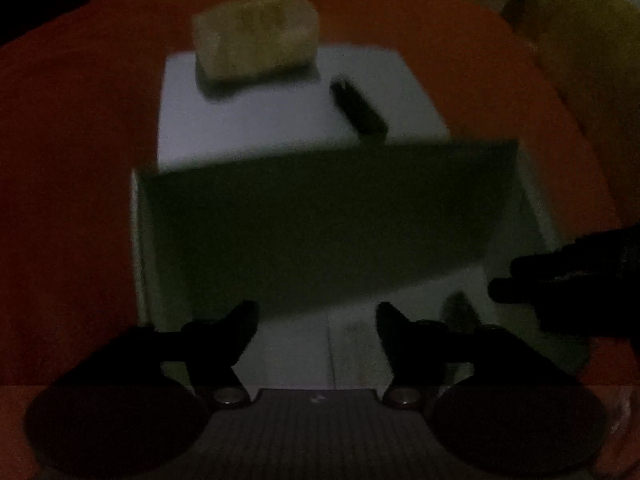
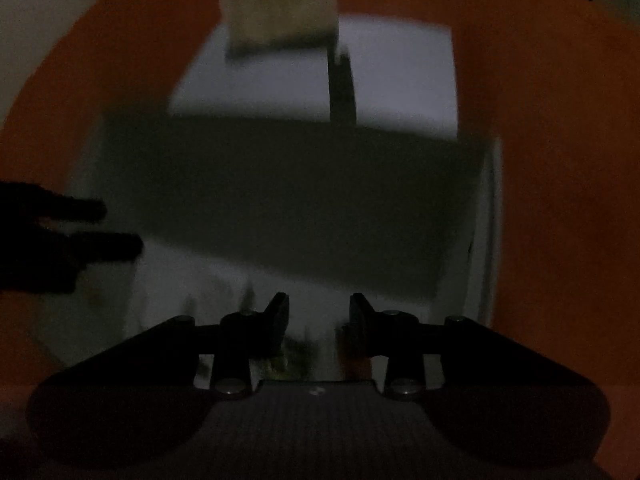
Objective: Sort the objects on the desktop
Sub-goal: 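Withdraw both open tools from the box back over the sheet, then close the right tool around the small black stick on the sheet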
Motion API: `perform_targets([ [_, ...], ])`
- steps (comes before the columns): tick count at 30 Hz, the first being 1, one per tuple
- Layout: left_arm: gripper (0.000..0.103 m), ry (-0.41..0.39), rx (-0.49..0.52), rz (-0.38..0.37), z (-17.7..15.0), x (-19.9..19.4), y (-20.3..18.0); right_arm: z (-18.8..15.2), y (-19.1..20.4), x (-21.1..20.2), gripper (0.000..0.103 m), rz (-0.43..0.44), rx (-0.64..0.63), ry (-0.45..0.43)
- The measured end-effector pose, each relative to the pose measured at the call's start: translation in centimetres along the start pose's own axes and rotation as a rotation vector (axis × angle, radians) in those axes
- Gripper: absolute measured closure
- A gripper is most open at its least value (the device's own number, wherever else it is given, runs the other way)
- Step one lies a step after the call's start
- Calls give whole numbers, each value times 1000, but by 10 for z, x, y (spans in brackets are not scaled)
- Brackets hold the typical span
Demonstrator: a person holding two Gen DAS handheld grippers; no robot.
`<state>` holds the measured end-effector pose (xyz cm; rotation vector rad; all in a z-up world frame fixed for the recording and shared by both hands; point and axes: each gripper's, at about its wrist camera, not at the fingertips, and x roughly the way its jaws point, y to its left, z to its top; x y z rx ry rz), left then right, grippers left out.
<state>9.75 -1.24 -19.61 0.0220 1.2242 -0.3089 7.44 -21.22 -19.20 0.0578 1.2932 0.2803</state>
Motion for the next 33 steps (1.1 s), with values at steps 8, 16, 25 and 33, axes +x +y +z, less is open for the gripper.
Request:
perform_targets([
  [8,35,-70,-49,13,41,-13,23,65,-7,-21,64,4,2,-121],
  [16,0,-32,-108,1,33,-2,32,110,-18,28,58,-16,16,-87],
  [25,0,-66,-179,-53,19,-19,38,159,-16,84,28,-70,-31,-42],
  [33,0,-87,-226,-30,1,-10,60,183,-18,118,18,-97,-27,-16],
])
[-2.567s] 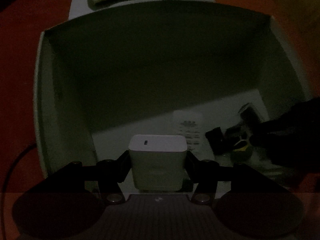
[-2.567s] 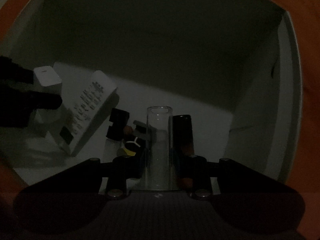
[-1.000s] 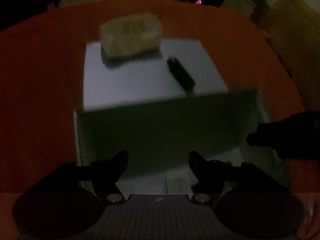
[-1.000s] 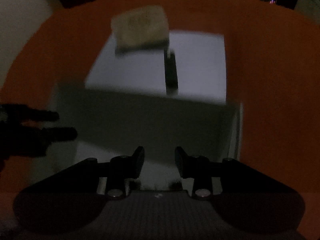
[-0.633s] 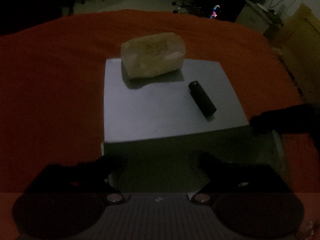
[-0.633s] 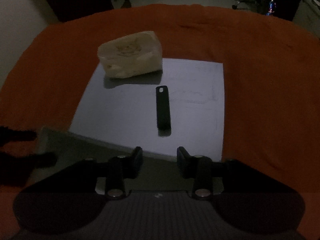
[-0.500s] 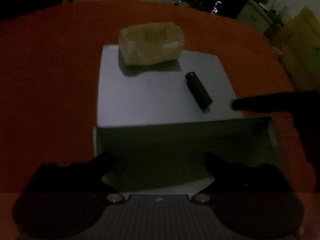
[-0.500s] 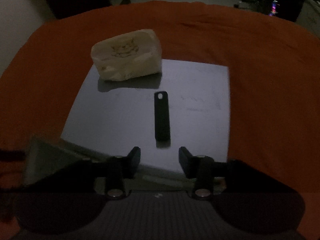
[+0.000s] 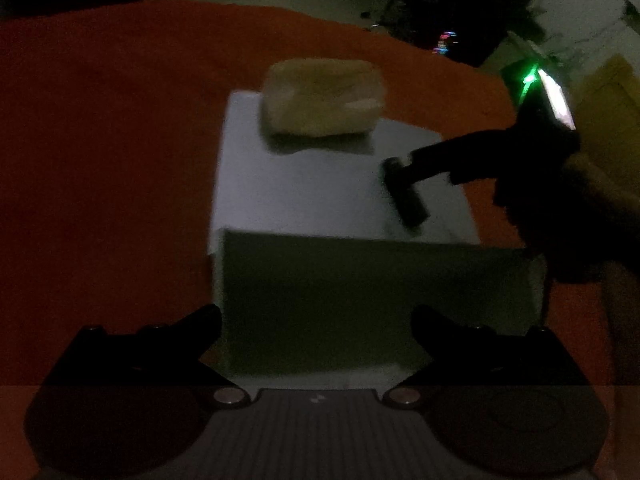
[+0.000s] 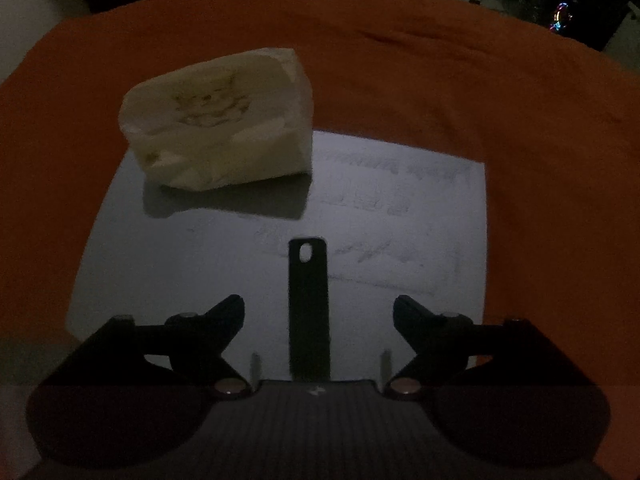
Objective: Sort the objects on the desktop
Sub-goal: 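Close the right tool around the small black stick on the sheet, then lift the black stick with the right tool and carry it over the box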
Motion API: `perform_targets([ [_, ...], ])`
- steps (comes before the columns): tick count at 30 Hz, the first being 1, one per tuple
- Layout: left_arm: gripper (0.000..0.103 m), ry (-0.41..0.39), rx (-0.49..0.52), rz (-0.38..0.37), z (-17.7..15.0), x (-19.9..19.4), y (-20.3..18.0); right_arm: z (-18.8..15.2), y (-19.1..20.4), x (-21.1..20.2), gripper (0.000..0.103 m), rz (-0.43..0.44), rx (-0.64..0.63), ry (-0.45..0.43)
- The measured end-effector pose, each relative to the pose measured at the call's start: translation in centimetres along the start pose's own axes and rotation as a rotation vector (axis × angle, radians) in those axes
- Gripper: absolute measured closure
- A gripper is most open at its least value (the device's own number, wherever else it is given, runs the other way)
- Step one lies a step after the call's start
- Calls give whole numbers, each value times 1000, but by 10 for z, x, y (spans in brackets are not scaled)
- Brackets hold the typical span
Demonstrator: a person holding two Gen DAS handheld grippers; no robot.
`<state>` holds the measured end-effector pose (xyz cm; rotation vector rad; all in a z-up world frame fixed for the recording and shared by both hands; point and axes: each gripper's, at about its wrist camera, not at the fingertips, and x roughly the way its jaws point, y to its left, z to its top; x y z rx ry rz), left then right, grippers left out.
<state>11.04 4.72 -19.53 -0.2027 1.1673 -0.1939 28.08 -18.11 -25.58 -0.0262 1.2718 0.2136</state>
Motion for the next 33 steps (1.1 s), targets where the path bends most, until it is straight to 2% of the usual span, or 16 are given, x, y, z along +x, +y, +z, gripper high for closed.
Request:
perform_targets([
  [4,0,12,-52,0,-7,2,15,8,2,11,18,-18,-11,9],
  [10,0,30,-52,-6,-18,5,19,11,7,24,18,-39,-43,19],
  [13,0,41,-44,-14,-23,6,18,8,9,29,23,-49,-56,28],
  [14,0,41,-33,-15,-24,6,17,8,9,31,32,-48,-55,30],
  [15,0,41,-22,-10,-25,6,17,7,10,33,58,-47,-56,38],
  [16,0,39,-9,1,-27,7,16,6,11,35,73,-51,-60,55],
  [17,0,38,0,11,-28,7,16,4,13,36,75,-61,-59,62],
  [19,0,42,-2,20,-30,9,16,1,17,33,75,-66,-51,58],
  [22,0,63,-40,3,-34,12,18,-5,11,22,75,-11,29,41],
  [25,0,62,-71,-18,-37,11,20,-9,6,3,75,20,99,-19],
  [30,0,49,-51,6,-44,7,17,-16,-21,-24,76,93,279,-105],
  [33,0,76,-60,28,-52,7,15,-20,-39,-44,76,110,373,-178],
])
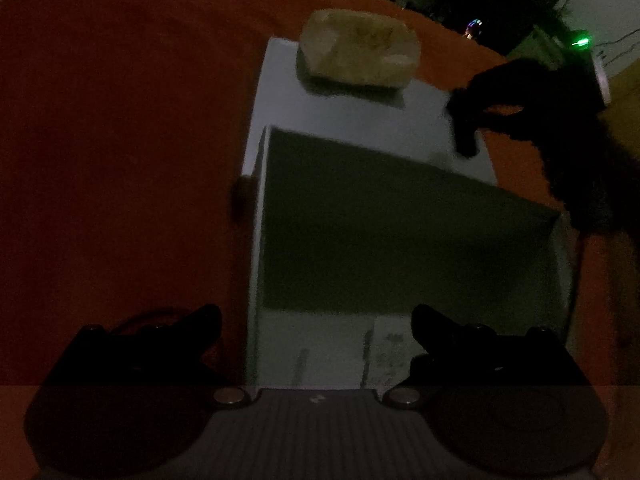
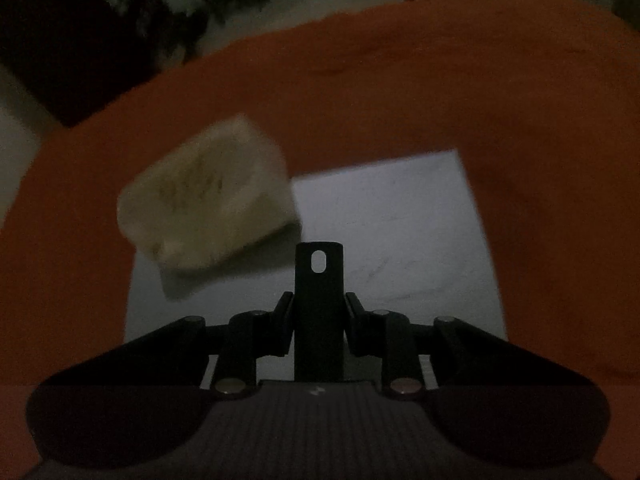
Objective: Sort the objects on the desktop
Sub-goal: 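Lift the black stick with the right tool and carry it over the box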
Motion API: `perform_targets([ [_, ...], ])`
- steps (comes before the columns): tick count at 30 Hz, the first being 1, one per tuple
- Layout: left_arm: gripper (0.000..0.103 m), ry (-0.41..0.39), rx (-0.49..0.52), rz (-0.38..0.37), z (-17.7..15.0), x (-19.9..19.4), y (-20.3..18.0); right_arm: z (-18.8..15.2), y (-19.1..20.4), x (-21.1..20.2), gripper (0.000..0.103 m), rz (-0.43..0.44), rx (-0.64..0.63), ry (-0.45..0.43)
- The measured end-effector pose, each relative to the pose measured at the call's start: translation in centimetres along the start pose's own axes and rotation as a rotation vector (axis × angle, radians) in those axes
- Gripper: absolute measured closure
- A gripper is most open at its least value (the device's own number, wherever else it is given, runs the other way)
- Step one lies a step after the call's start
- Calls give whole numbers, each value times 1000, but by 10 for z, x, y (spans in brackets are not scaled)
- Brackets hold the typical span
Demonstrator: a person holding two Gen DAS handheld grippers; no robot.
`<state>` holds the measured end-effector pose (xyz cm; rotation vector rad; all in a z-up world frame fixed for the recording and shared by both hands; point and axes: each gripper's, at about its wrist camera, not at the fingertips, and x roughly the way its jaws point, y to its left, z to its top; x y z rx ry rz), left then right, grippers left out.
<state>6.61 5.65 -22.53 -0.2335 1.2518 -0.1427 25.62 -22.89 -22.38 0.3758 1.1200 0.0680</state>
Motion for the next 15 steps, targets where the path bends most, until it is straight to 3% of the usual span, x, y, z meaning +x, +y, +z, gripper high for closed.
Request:
perform_targets([
  [3,0,53,-14,-8,-11,-3,-3,0,-13,-21,76,55,85,-60],
  [5,0,73,-8,-10,-21,-14,-8,-5,-13,-33,75,49,67,-92],
  [8,0,31,24,1,-35,-36,-17,-15,-8,-55,76,25,7,-151],
  [12,0,-54,102,7,-46,-56,-34,-29,-8,-94,75,62,-34,-220],
  [15,0,-89,163,88,-46,-57,-45,-46,-3,-123,75,86,-91,-272],
])
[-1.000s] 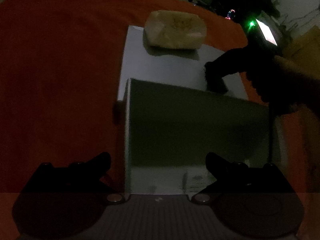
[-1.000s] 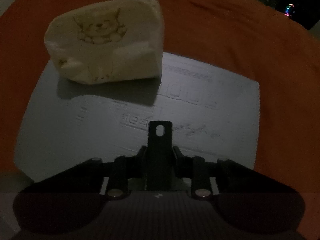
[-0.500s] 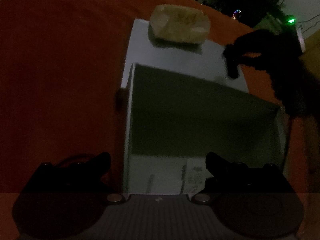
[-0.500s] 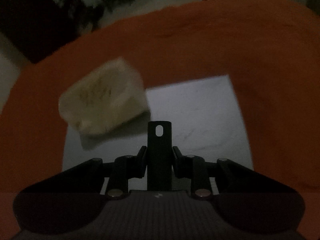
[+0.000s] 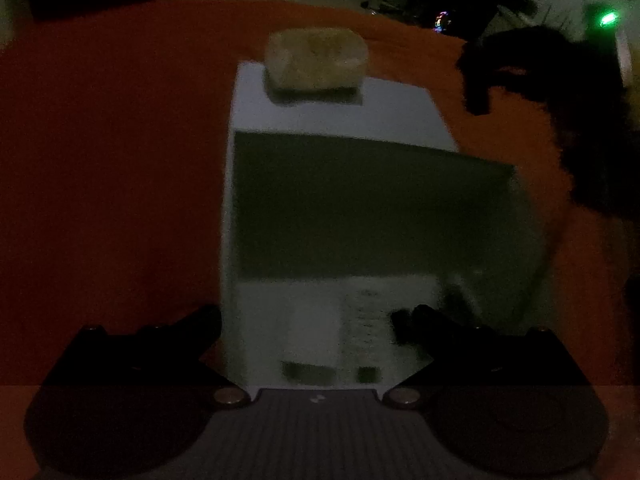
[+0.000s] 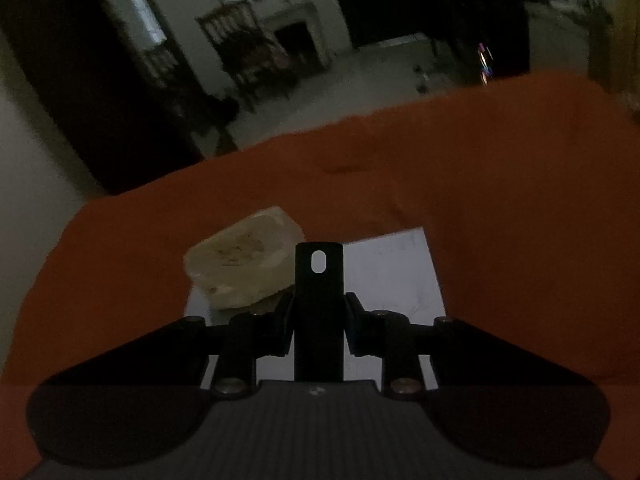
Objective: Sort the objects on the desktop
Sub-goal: 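Lift the black stick with the right tool and carry it over the box, then lower the right tool into the box and open it to release the stick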
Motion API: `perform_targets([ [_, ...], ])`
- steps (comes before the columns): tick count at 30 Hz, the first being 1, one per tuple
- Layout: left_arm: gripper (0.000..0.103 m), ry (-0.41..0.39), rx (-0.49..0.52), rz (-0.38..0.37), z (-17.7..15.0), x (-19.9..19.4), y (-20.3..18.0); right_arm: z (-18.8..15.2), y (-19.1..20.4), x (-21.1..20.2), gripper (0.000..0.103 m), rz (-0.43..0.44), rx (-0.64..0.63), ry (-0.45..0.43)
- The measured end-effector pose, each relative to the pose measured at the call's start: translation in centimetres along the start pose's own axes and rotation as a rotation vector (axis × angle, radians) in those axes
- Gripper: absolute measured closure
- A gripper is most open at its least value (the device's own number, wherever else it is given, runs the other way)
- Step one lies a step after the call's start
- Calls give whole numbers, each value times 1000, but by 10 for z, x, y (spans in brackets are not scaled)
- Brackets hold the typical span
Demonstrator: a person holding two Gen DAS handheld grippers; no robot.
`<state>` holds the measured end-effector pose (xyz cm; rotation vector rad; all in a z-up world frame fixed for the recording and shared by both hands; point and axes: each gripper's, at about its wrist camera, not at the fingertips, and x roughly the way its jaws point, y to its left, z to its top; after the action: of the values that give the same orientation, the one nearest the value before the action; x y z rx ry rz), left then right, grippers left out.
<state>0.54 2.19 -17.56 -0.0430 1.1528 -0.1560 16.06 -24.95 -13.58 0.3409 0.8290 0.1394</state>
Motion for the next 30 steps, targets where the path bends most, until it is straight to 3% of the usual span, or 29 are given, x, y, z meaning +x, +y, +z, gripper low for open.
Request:
perform_targets([
  [4,0,-6,1,12,-1,4,-3,-28,12,-34,75,72,-111,-11],
  [12,0,26,7,69,-5,15,-8,-97,17,-64,75,118,-172,96],
  [19,0,-33,38,74,0,13,-17,-153,19,-43,75,84,-146,241],
  [24,0,-42,-17,0,-6,16,-11,-180,15,-20,75,31,-125,330],
  [30,0,-38,4,24,-12,19,-8,-199,16,-3,75,-10,-119,393],
])
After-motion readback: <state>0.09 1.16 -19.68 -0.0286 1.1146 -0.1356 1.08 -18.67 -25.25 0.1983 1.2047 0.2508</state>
